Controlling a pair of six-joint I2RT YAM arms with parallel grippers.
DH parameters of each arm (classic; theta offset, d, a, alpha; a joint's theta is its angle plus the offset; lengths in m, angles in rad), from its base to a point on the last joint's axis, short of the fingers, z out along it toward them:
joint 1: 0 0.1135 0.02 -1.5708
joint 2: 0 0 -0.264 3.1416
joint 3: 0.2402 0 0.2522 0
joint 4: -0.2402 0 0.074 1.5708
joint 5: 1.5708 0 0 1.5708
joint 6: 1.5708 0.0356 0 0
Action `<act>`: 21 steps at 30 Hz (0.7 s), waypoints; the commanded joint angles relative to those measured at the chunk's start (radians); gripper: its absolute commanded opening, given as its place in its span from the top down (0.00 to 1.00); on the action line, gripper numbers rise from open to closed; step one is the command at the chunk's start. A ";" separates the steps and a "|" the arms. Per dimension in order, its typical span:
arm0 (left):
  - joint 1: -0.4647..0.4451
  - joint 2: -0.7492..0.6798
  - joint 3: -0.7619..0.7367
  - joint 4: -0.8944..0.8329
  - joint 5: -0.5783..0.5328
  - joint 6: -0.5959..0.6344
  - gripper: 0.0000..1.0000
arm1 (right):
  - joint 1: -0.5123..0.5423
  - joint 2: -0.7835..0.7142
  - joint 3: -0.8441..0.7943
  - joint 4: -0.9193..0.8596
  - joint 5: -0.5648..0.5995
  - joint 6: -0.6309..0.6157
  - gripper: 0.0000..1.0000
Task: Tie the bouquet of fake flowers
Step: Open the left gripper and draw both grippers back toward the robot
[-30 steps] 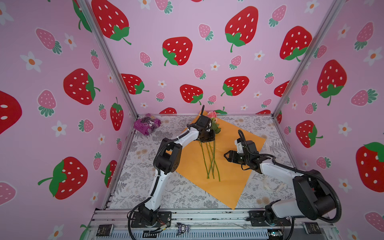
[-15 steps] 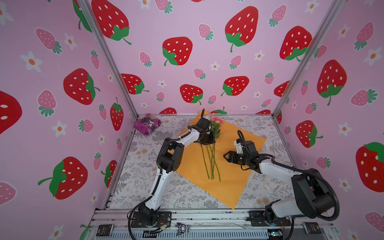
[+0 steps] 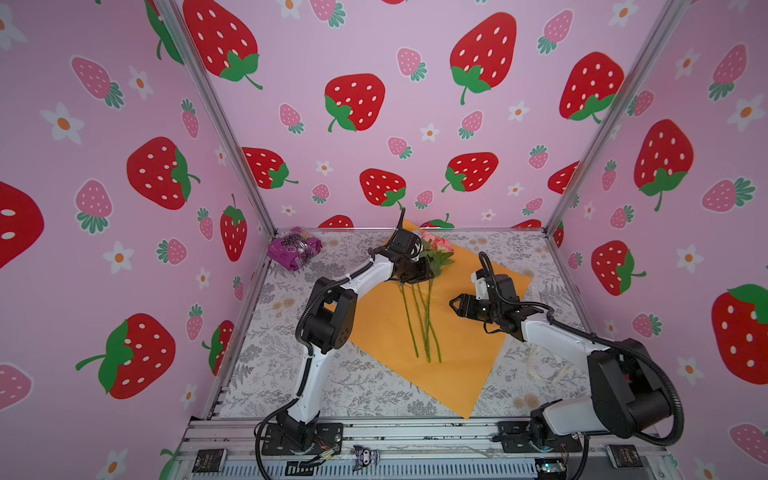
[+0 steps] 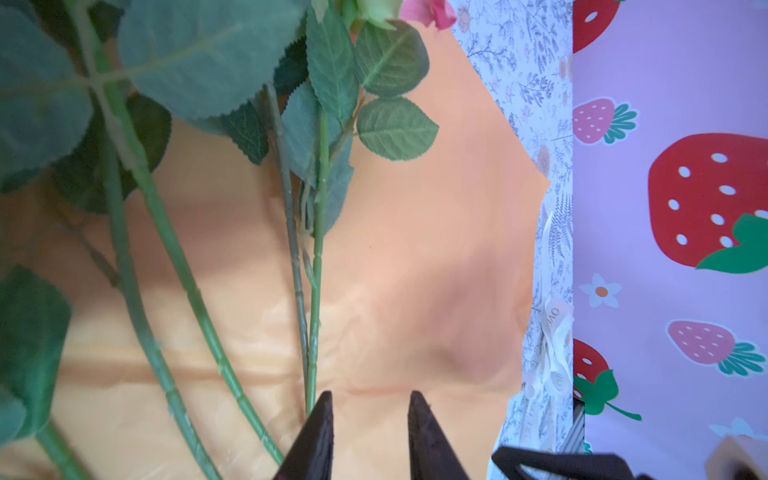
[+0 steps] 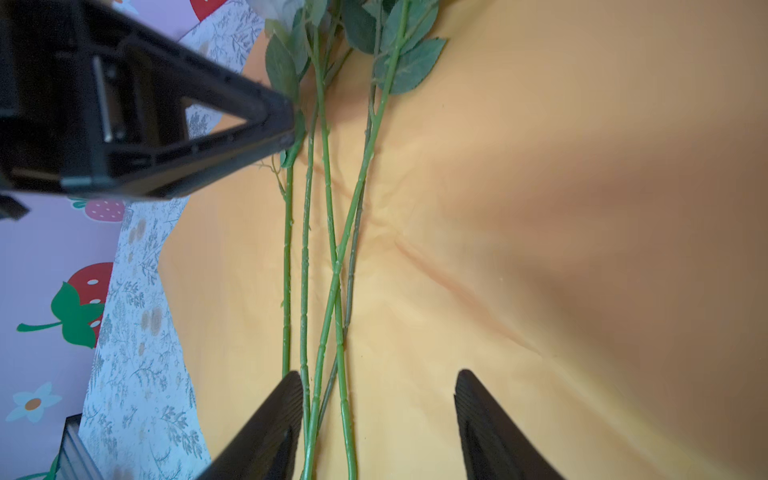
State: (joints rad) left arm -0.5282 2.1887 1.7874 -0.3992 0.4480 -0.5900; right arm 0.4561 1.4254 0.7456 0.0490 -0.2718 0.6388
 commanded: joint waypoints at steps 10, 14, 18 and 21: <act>-0.007 -0.599 -0.652 0.131 -0.175 -0.003 0.58 | -0.012 -0.403 -0.187 -0.270 0.076 0.143 0.41; -0.019 -0.724 -0.802 0.161 -0.191 -0.047 0.56 | 0.025 -0.556 -0.273 -0.436 0.019 0.202 0.41; -0.040 -0.824 -0.915 0.178 -0.218 -0.090 0.54 | 0.080 -0.667 -0.326 -0.599 -0.020 0.251 0.41; -0.044 -0.888 -0.985 0.202 -0.237 -0.112 0.53 | 0.123 -0.735 -0.344 -0.688 -0.015 0.283 0.40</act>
State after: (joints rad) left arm -0.5663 1.3529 0.8436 -0.2420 0.2558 -0.6567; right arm 0.5503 0.7403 0.4129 -0.4843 -0.2668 0.8547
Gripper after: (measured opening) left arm 0.470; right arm 0.596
